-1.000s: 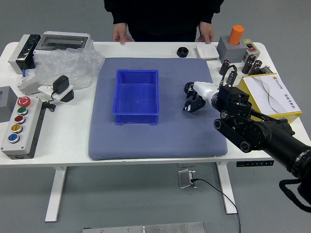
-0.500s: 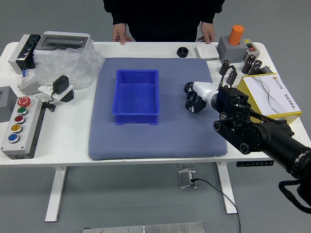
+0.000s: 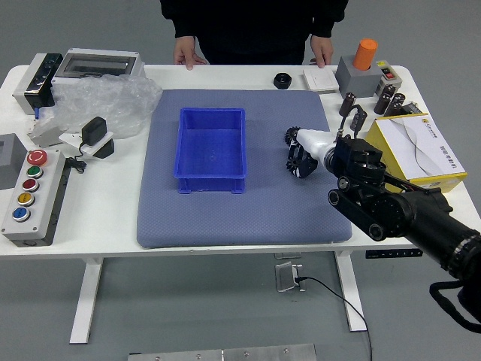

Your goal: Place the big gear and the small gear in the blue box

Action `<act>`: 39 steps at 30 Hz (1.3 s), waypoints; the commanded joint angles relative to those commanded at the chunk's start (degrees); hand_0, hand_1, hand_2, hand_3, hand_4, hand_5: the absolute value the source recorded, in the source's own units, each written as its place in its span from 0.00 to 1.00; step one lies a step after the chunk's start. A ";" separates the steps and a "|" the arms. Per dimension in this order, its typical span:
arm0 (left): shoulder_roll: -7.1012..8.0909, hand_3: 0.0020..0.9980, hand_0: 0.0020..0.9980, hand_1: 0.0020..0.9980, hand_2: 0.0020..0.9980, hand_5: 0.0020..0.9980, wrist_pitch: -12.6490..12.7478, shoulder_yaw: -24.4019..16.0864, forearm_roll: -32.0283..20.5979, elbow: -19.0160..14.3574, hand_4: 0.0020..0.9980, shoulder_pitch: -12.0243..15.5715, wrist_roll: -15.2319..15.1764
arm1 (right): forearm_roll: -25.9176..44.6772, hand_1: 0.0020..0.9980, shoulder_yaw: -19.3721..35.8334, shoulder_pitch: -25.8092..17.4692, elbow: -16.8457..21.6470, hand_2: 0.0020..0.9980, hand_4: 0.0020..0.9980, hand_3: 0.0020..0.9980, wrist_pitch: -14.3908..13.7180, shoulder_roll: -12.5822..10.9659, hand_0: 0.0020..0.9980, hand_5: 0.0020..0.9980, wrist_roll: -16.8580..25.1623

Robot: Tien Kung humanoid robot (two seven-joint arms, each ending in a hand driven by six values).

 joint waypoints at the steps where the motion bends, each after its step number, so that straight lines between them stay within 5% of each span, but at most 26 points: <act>1: 0.01 0.88 0.88 0.84 0.84 0.34 0.00 0.01 -0.01 0.00 0.81 0.01 0.00 | 0.06 0.46 0.03 -0.02 -0.04 0.44 0.79 0.45 -0.11 0.03 0.65 0.00 0.01; 22: 0.09 0.88 0.88 0.84 0.83 0.34 0.02 0.07 -0.12 0.00 0.81 -0.02 -0.01 | -0.34 0.45 2.11 0.32 1.24 0.41 0.77 0.43 -1.41 -0.63 0.62 0.00 -0.41; 39: 0.46 0.88 0.88 0.83 0.83 0.34 0.09 -0.12 0.01 0.00 0.81 -0.05 -0.09 | -3.60 0.45 4.10 2.77 11.46 0.41 0.75 0.43 0.06 -2.97 0.62 0.00 -2.50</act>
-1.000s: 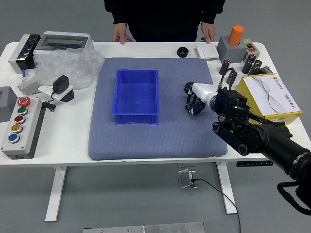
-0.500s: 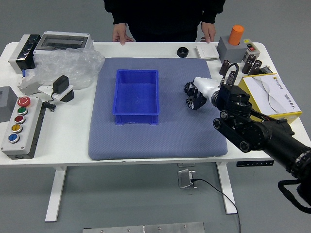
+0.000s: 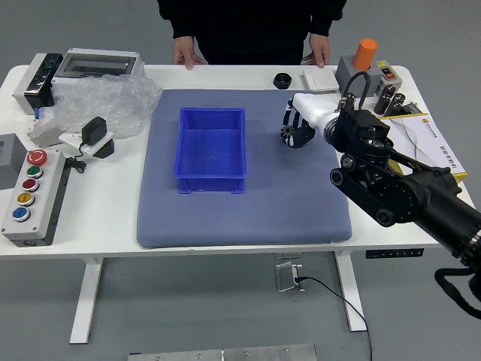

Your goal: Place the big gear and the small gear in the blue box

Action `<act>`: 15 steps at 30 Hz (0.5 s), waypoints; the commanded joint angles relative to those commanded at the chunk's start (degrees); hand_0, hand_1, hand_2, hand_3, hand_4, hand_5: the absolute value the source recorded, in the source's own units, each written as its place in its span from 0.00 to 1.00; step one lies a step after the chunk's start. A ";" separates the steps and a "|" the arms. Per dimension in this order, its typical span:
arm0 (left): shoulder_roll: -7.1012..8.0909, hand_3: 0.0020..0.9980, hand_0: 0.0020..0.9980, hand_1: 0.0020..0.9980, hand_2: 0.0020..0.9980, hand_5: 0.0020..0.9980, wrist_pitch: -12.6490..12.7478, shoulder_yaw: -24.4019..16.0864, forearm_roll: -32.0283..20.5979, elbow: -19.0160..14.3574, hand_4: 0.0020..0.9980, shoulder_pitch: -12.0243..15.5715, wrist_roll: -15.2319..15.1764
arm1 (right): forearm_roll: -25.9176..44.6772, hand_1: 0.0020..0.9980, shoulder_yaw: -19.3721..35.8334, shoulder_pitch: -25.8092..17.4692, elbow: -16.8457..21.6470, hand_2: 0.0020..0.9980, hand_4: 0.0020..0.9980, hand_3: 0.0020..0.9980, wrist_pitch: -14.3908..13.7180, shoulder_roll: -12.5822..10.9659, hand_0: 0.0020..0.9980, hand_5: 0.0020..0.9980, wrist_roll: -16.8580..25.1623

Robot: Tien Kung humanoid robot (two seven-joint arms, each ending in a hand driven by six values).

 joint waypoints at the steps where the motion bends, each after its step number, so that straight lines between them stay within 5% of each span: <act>1: 0.02 0.88 0.88 0.83 0.83 0.34 0.00 -0.04 0.05 0.00 0.81 0.00 0.00 | -0.11 0.45 -0.03 0.21 0.56 0.41 0.75 0.43 0.07 0.02 0.62 0.00 -0.08; 15: 0.21 0.88 0.88 0.83 0.83 0.34 -0.08 -0.63 1.18 0.00 0.81 0.14 0.07 | -0.01 0.45 -1.29 3.13 3.05 0.41 0.75 0.44 0.44 4.56 0.63 0.00 -0.44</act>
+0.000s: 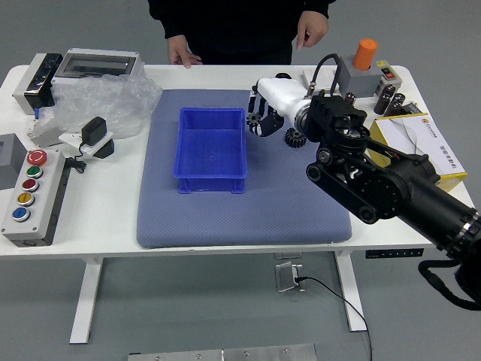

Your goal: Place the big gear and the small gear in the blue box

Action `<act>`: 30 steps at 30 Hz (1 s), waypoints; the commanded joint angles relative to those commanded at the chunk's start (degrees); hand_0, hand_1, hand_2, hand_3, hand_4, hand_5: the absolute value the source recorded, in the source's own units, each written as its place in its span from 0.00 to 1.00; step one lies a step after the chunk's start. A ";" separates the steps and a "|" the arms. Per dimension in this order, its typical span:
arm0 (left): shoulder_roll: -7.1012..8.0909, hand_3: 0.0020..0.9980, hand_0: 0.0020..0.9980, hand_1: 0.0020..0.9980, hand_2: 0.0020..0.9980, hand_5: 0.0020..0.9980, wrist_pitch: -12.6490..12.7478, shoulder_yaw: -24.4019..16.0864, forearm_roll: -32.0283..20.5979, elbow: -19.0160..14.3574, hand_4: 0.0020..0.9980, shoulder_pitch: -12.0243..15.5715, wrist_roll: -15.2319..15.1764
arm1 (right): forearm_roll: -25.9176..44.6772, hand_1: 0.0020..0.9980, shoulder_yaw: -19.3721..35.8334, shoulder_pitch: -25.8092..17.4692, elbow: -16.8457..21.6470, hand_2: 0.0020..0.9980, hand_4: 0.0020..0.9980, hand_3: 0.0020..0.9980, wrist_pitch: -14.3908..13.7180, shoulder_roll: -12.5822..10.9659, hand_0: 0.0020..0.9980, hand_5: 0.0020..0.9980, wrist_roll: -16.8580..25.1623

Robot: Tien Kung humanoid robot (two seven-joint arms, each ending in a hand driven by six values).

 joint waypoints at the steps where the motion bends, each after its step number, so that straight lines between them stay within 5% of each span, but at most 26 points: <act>1: 0.01 0.88 0.88 0.83 0.83 0.34 -0.02 -0.03 0.11 0.00 0.81 0.03 0.01 | 0.07 0.45 -0.08 0.26 -0.19 0.41 0.75 0.44 -0.02 0.70 0.63 0.00 0.01; 10: -0.12 0.88 0.88 0.83 0.83 0.34 -0.17 -0.09 0.71 0.00 0.81 -0.14 0.21 | 0.83 0.45 -0.26 0.09 -2.23 0.41 0.75 0.44 -0.64 5.47 0.63 0.00 0.49; 17: -0.14 0.88 0.88 0.83 0.83 0.34 -0.25 0.12 0.70 0.00 0.81 -0.43 0.40 | 1.76 0.48 -0.28 -0.76 -4.24 0.43 0.77 0.46 -0.83 5.47 0.64 0.00 1.01; 18: -0.14 0.88 0.88 0.83 0.83 0.34 -0.27 0.15 0.70 0.00 0.81 -0.44 0.42 | 2.00 0.51 -0.24 -0.85 -4.49 0.48 0.77 0.54 -0.75 5.47 0.66 0.03 1.06; 23: -0.20 0.88 0.88 0.83 0.83 0.34 -0.29 0.17 0.77 0.00 0.81 -0.58 0.43 | 3.39 0.51 0.00 -1.24 -5.62 0.48 0.77 0.54 -0.02 5.47 0.66 0.03 1.16; 24: -0.22 0.88 0.88 0.83 0.83 0.34 -0.30 0.13 0.83 0.00 0.81 -0.62 0.42 | 3.62 0.51 0.08 -1.32 -5.82 0.55 0.81 0.65 0.02 5.47 0.61 0.24 1.21; 29: -0.20 0.88 0.88 0.83 0.83 0.34 -0.31 -0.04 1.11 0.00 0.81 -0.78 0.43 | 4.29 0.51 0.41 -1.60 -6.52 0.55 0.81 0.65 0.23 5.47 0.61 0.24 1.47; 30: -0.19 0.88 0.88 0.83 0.83 0.34 -0.32 -0.08 1.17 0.00 0.81 -0.80 0.44 | 4.41 0.54 0.43 -1.61 -6.66 0.60 0.85 0.77 0.34 5.47 0.64 0.25 1.51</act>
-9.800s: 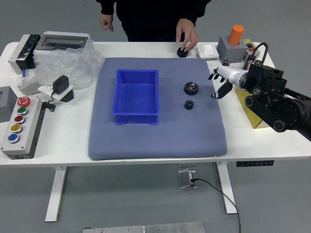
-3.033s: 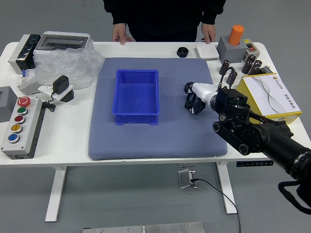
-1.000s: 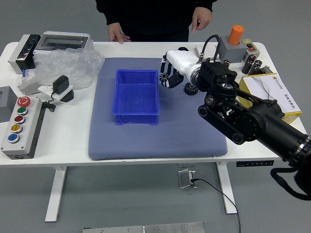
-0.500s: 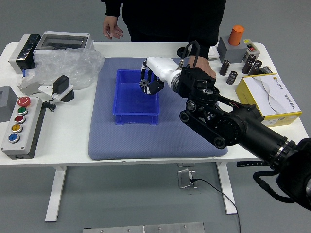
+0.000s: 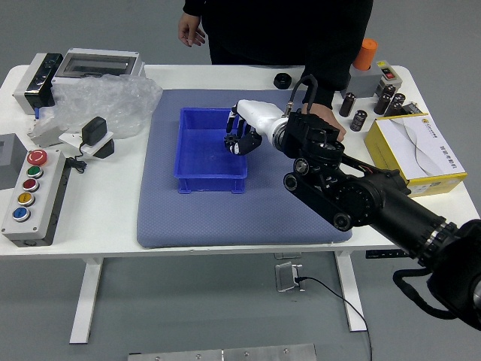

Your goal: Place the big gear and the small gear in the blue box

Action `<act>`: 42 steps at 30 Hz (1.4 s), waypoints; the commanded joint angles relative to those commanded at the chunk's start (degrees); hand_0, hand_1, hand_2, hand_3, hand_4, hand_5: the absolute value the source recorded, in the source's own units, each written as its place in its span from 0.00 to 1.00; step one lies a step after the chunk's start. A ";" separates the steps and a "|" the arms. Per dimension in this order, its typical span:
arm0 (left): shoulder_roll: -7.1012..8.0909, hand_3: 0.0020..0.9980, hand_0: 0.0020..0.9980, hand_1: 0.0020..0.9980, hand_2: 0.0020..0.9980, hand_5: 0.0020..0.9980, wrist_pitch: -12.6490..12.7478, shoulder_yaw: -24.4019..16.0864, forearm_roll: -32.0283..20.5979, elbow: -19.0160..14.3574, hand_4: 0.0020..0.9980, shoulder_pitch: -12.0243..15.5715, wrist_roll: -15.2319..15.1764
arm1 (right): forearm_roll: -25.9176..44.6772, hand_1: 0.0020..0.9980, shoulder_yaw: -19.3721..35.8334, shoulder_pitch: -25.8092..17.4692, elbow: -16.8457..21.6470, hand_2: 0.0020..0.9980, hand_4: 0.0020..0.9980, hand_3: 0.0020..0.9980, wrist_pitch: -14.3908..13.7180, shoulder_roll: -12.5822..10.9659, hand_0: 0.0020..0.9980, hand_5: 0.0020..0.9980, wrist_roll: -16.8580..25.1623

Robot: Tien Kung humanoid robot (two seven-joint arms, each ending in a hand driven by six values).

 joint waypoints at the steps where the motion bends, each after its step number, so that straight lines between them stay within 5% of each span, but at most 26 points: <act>1: 0.02 0.88 0.88 0.83 0.83 0.34 0.00 -0.03 0.04 0.00 0.81 -0.02 0.00 | 0.15 0.54 0.01 0.00 -0.12 0.60 0.85 0.77 0.11 0.00 0.64 0.25 0.03; 5: 0.07 0.88 0.88 0.83 0.83 0.34 0.00 -0.16 0.25 0.00 0.81 -0.07 0.03 | 0.80 0.54 0.07 0.10 -0.49 0.60 0.85 0.77 0.55 0.00 0.64 0.25 0.13; 6: 0.08 0.88 0.88 0.83 0.83 0.34 0.00 -0.17 0.27 0.00 0.81 -0.08 0.02 | 0.98 0.56 0.03 0.17 -0.50 0.65 0.88 0.85 0.62 0.00 0.66 0.29 0.15; 19: 0.15 0.88 0.88 0.83 0.83 0.34 0.12 0.05 -0.48 0.00 0.81 0.00 -0.04 | 2.72 0.59 1.07 0.98 3.96 0.67 0.90 0.84 1.18 -0.25 0.67 0.32 -0.33; 34: 0.02 0.88 0.88 0.83 0.83 0.34 0.30 0.17 -1.19 0.00 0.81 -0.08 -0.09 | 7.76 0.61 -0.02 -0.65 -0.60 0.70 0.89 0.82 3.79 -8.49 0.67 0.32 1.59; 42: 0.06 0.88 0.88 0.83 0.83 0.33 0.29 0.13 -1.12 0.00 0.81 -0.22 -0.07 | 8.66 0.61 -1.00 0.21 -4.73 0.70 0.87 0.81 4.92 -10.24 0.67 0.31 3.27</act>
